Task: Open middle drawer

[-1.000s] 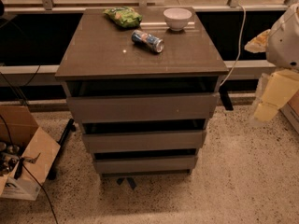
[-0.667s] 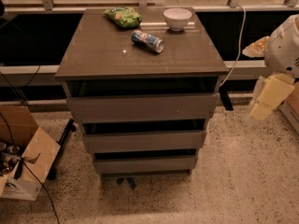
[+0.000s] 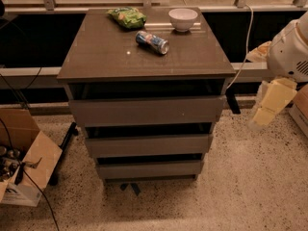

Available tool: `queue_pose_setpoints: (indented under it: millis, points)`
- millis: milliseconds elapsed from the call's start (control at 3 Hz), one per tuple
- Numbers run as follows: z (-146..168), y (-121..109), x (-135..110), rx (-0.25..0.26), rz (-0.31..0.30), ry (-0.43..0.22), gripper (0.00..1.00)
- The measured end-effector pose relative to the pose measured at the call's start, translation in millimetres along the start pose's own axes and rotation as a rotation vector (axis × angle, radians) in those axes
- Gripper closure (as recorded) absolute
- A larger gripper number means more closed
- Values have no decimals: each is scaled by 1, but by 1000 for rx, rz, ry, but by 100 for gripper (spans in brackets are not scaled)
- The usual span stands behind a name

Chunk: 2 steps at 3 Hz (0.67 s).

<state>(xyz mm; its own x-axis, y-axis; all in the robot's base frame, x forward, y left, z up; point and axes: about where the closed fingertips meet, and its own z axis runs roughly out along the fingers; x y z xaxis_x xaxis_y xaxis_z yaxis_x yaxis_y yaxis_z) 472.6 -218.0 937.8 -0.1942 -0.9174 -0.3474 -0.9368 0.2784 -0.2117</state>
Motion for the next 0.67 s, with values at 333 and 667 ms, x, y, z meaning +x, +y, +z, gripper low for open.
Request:
queue_pose_setpoints:
  millis: [333, 667]
  points:
    - [36, 3, -8, -18, -9, 29, 0]
    - [95, 11, -5, -47, -12, 23, 0]
